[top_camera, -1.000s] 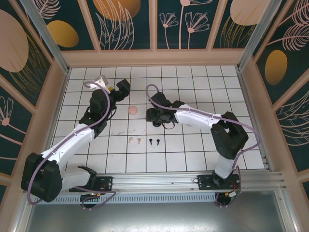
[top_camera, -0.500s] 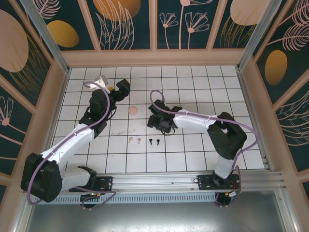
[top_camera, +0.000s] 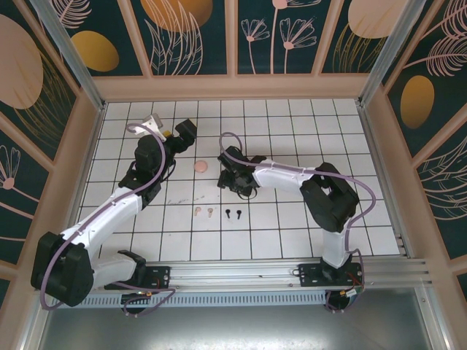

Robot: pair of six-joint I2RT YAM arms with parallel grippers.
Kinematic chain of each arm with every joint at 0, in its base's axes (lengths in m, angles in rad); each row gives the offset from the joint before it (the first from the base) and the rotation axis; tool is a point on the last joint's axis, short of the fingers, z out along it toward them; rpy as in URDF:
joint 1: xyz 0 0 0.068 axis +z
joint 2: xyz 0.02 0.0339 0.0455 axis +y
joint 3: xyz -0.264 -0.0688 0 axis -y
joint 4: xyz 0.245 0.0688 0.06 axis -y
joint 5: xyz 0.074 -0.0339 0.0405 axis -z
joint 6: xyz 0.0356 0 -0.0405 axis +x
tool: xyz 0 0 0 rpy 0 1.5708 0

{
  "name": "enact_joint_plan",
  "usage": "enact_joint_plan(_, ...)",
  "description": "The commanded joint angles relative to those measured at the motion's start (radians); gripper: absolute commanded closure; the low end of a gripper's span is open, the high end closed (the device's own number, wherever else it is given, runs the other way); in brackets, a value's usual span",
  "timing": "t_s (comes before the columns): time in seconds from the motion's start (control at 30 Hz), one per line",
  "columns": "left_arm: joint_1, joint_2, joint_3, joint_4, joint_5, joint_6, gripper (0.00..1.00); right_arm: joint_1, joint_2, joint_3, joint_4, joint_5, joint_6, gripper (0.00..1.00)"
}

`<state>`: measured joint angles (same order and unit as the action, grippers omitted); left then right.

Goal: Insert the wireless bluetooth earbuds into the charging case

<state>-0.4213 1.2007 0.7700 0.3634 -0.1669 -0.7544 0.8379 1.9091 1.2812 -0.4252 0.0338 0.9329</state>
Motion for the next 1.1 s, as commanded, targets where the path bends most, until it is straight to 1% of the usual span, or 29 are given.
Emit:
enact_joint_plan(0.0, 0.006, -0.024, -0.016, 0.042, -0.016, -0.007, 0.01, -0.02, 0.029, 0.049, -0.049, 0.028, -0.028, 0.33)
enact_joint_plan(0.37, 0.006, -0.03, -0.027, 0.049, -0.019, -0.01, 0.01, -0.054, 0.083, 0.154, -0.113, 0.058, -0.082, 0.32)
enact_joint_plan(0.63, 0.006, -0.029, -0.034, 0.061, -0.018, -0.017, 0.01, -0.028, 0.105, 0.219, -0.228, 0.14, -0.112, 0.29)
enact_joint_plan(0.87, 0.006, -0.033, -0.038, 0.062, -0.041, -0.014, 0.01, 0.01, 0.223, 0.357, -0.36, 0.217, -0.132, 0.28)
enact_joint_plan(1.07, 0.006, -0.044, -0.042, 0.062, -0.054, -0.013, 0.01, 0.016, 0.275, 0.388, -0.379, 0.23, -0.112, 0.28)
